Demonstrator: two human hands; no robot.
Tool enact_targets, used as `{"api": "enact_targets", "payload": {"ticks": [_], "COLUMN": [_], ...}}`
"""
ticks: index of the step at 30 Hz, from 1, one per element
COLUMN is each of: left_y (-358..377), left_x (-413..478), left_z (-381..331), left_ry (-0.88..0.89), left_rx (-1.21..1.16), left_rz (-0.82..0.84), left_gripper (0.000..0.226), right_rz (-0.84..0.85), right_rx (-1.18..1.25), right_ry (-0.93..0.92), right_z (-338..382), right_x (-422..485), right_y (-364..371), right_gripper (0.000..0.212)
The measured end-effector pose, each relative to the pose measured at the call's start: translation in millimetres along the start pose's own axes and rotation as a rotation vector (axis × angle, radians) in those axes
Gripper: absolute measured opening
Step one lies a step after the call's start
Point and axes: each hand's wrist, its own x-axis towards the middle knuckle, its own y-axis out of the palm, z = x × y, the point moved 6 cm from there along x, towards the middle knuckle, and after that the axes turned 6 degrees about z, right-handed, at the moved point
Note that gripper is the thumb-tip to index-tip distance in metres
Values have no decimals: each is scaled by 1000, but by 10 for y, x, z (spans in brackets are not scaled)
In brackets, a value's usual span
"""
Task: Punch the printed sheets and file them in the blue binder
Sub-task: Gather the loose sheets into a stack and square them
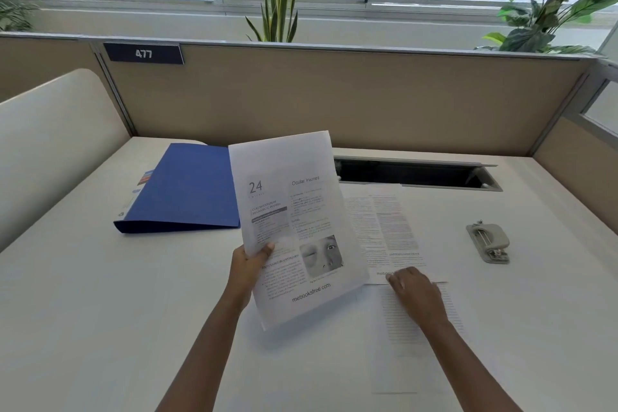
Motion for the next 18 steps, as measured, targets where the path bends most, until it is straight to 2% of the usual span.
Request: {"api": "enact_targets", "payload": {"ticks": [2,4,7,11,18], "left_y": [-14,-26,-36,-73,-100], "left_x": [-4,-1,0,-1,-9], "left_z": [16,39,75,128,149], "left_ry": [-12,-27,-54,-88,-94], "left_rx": [-27,-41,-48,-51,-92], "left_rz": [-4,-5,-5,-13,-36], "left_gripper": [13,15,14,17,16], "right_rz": [-131,-191,-164,-108,-73], "right_rx": [23,78,167,171,326], "right_ry": [35,108,266,442,570], "right_z": [-8,-79,-264,-483,-584], "right_x": [-28,-25,3,43,152], "right_y": [-133,-210,-244,-226,-263], "right_gripper": [39,37,55,79,82]}}
